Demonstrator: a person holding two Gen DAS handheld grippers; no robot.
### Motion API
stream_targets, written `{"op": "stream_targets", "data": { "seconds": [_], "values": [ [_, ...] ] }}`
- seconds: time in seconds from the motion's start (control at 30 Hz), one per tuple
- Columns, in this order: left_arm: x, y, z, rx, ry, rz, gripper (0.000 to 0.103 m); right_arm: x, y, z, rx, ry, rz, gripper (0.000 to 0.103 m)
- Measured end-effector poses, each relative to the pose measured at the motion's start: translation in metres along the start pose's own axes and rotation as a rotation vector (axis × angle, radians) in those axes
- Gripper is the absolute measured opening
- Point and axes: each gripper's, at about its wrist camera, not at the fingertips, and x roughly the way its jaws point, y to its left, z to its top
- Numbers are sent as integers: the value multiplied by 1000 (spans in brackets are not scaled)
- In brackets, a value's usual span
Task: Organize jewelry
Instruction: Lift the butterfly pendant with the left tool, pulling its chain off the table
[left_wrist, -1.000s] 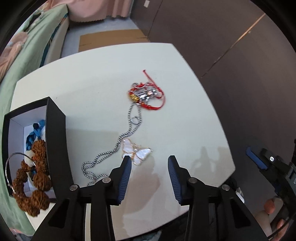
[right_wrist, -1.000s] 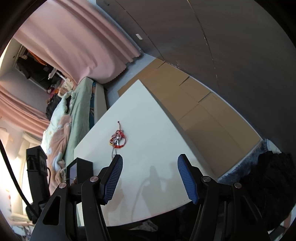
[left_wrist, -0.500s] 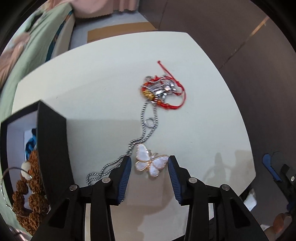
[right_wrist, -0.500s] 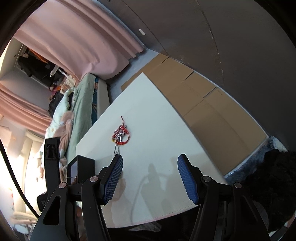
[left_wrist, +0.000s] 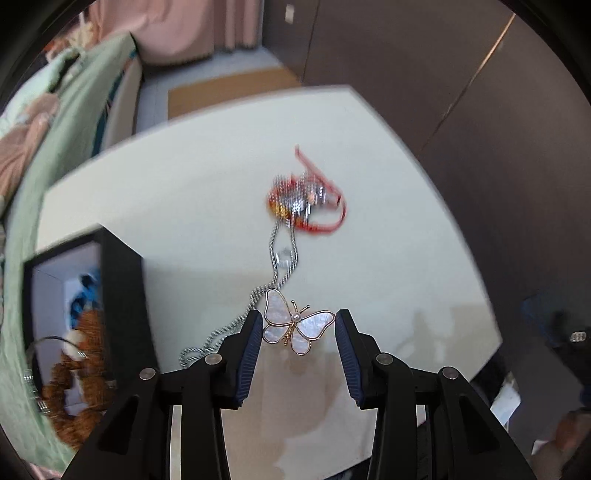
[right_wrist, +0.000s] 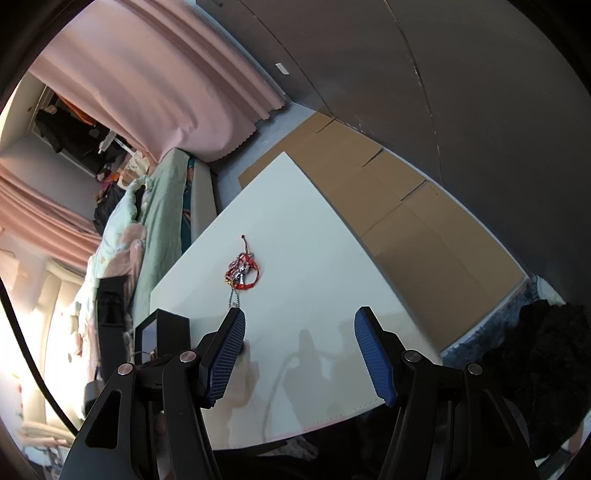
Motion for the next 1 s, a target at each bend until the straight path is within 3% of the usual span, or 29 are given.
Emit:
{"op": "stream_targets", "data": {
  "seconds": [0.13, 0.73, 1.0],
  "values": [
    [-25, 15, -6, -72, -72, -64, 42, 1, 2, -1, -4, 8, -16, 62],
    [-78, 69, -17, -169, -258, -83, 42, 5, 51, -9, -87, 11, -36, 62],
    [-95, 100, -27, -224, -249, -102, 42, 11, 65, -10, -103, 19, -42, 62]
  ]
}}
